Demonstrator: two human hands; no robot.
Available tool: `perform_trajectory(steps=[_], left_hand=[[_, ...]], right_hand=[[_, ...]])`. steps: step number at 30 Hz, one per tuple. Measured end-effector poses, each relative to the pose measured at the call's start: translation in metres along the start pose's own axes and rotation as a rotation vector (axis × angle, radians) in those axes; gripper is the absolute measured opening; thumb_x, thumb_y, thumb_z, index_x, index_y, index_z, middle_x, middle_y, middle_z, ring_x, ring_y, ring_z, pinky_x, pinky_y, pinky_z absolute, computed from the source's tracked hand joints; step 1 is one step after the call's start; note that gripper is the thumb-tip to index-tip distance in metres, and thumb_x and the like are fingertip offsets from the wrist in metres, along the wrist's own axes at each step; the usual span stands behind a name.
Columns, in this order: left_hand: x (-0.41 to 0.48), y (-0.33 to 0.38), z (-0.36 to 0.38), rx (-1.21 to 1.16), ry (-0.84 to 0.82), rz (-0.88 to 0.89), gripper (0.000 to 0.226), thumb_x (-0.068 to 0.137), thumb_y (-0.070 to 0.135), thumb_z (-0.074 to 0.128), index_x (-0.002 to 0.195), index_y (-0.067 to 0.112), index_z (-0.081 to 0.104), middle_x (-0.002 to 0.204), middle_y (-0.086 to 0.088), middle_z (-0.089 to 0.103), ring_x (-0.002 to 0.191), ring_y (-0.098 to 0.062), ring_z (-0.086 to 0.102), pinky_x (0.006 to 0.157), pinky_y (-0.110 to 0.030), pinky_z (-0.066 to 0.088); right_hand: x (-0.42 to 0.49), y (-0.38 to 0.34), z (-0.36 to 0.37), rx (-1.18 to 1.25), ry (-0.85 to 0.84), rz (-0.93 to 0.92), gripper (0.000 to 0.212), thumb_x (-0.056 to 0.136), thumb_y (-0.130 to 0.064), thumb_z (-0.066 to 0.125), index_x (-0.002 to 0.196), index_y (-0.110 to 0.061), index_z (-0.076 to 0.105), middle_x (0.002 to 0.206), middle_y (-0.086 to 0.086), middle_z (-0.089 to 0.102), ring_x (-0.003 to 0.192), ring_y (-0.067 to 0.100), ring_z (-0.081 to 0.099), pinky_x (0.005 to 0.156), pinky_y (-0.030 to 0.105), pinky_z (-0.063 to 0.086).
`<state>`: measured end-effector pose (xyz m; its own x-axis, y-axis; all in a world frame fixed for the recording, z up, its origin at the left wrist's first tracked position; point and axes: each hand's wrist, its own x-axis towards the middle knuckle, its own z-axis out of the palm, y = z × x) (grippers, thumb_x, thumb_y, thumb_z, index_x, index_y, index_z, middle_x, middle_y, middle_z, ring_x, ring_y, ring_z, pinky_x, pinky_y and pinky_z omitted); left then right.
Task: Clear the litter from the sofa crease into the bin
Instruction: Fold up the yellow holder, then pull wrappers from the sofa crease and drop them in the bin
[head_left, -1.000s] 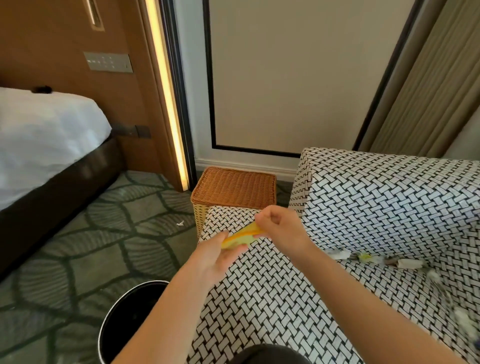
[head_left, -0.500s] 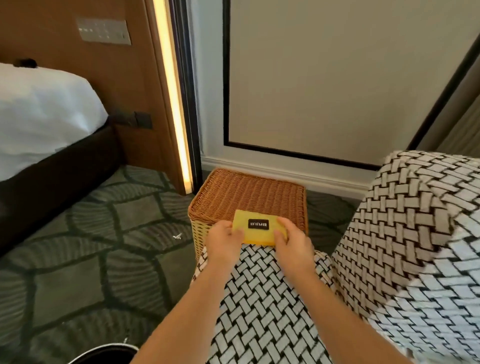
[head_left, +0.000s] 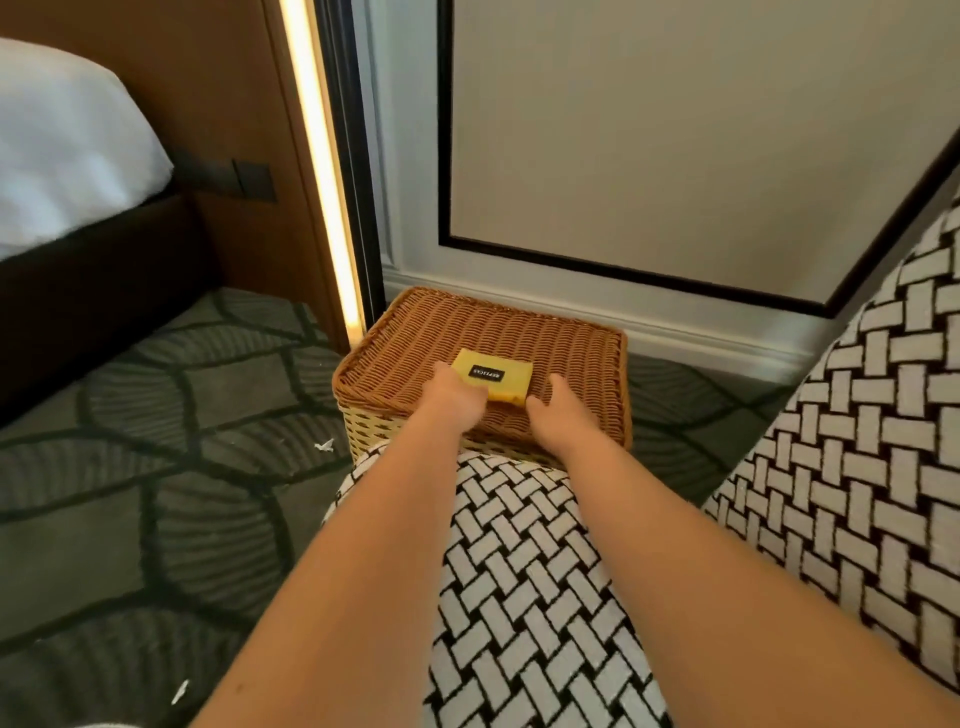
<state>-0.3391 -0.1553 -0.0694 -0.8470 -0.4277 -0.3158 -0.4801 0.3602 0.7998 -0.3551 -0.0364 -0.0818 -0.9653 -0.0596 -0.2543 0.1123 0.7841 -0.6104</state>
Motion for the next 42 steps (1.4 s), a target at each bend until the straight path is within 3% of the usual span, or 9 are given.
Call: perform_trajectory(steps=[4, 9, 13, 18, 23, 28, 31, 36, 42], left_hand=[[-0.029, 0.005, -0.003, 0.159, 0.246, 0.226, 0.034, 0.094, 0.024, 0.049, 0.126, 0.012, 0.047, 0.121, -0.007, 0.054, 0.109, -0.024, 0.053, 0.094, -0.041, 0.047], [-0.087, -0.007, -0.017, 0.315, 0.237, 0.521, 0.024, 0.096, 0.030, 0.044, 0.100, 0.016, 0.063, 0.090, 0.001, 0.064, 0.081, -0.014, 0.060, 0.078, -0.035, 0.052], [-0.142, -0.025, -0.030, 0.301, 0.269, 0.564, 0.025, 0.094, 0.034, 0.047, 0.097, 0.020, 0.067, 0.086, 0.008, 0.067, 0.073, -0.004, 0.058, 0.075, -0.023, 0.050], [-0.220, -0.051, -0.041, 0.034, 0.106, 0.374, 0.033, 0.094, 0.037, 0.049, 0.117, 0.020, 0.065, 0.114, 0.010, 0.065, 0.096, 0.003, 0.057, 0.088, -0.014, 0.043], [-0.290, -0.064, -0.055, -0.049, -0.107, 0.254, 0.036, 0.095, 0.036, 0.049, 0.120, 0.014, 0.062, 0.126, 0.004, 0.059, 0.103, 0.001, 0.051, 0.086, -0.009, 0.035], [-0.357, -0.076, -0.060, -0.030, -0.217, 0.153, 0.040, 0.092, 0.043, 0.050, 0.126, 0.021, 0.056, 0.138, 0.005, 0.049, 0.130, -0.011, 0.041, 0.109, -0.031, 0.031], [-0.386, -0.071, -0.059, -0.042, -0.278, 0.102, 0.042, 0.092, 0.040, 0.051, 0.130, 0.022, 0.051, 0.140, 0.004, 0.046, 0.129, -0.015, 0.042, 0.092, -0.023, 0.040], [-0.411, -0.048, -0.042, 0.214, -0.428, 0.155, 0.047, 0.092, 0.034, 0.053, 0.135, 0.018, 0.044, 0.144, -0.002, 0.040, 0.120, -0.016, 0.048, 0.099, -0.033, 0.042], [-0.401, -0.031, 0.005, 0.790, -0.350, 0.342, 0.065, 0.086, 0.043, 0.059, 0.139, 0.014, 0.036, 0.144, -0.010, 0.039, 0.134, -0.028, 0.034, 0.110, -0.050, 0.029]], right_hand=[[-0.026, -0.006, -0.010, -0.182, 0.167, -0.118, 0.041, 0.098, -0.029, 0.034, 0.138, -0.019, 0.038, 0.137, 0.005, 0.045, 0.128, 0.025, 0.037, 0.105, 0.041, 0.032], [-0.075, -0.009, -0.021, -0.328, 0.085, -0.188, 0.025, 0.097, -0.026, 0.031, 0.103, -0.019, 0.055, 0.107, 0.004, 0.062, 0.097, 0.025, 0.056, 0.085, 0.039, 0.046], [-0.130, -0.006, -0.031, -0.575, 0.081, -0.259, 0.022, 0.097, -0.024, 0.033, 0.109, -0.018, 0.051, 0.110, 0.003, 0.062, 0.101, 0.023, 0.058, 0.089, 0.039, 0.046], [-0.208, 0.023, -0.037, -0.534, -0.007, -0.277, 0.054, 0.100, -0.028, 0.023, 0.148, -0.017, 0.002, 0.157, 0.000, 0.000, 0.144, 0.015, -0.004, 0.117, 0.039, -0.001], [-0.292, 0.051, -0.034, -0.565, -0.043, -0.266, 0.056, 0.100, -0.030, 0.017, 0.146, -0.018, -0.013, 0.154, -0.002, -0.017, 0.141, 0.014, -0.017, 0.117, 0.037, -0.004], [-0.362, 0.081, -0.032, -0.467, 0.086, -0.380, 0.050, 0.098, -0.030, 0.021, 0.147, -0.019, 0.018, 0.154, -0.004, 0.015, 0.144, 0.014, 0.008, 0.116, 0.034, 0.003], [-0.394, 0.106, -0.035, -0.309, 0.215, -0.363, 0.048, 0.093, -0.030, 0.027, 0.129, -0.012, 0.053, 0.135, 0.006, 0.052, 0.130, 0.025, 0.044, 0.109, 0.046, 0.032], [-0.422, 0.156, -0.065, -0.357, 0.386, -0.052, 0.044, 0.095, -0.035, 0.041, 0.136, -0.018, 0.044, 0.145, 0.002, 0.040, 0.139, 0.023, 0.027, 0.113, 0.041, 0.010], [-0.418, 0.182, -0.091, -0.323, 0.514, 0.114, 0.049, 0.091, -0.044, 0.047, 0.133, -0.019, 0.044, 0.135, 0.003, 0.048, 0.128, 0.023, 0.037, 0.108, 0.045, 0.027]])
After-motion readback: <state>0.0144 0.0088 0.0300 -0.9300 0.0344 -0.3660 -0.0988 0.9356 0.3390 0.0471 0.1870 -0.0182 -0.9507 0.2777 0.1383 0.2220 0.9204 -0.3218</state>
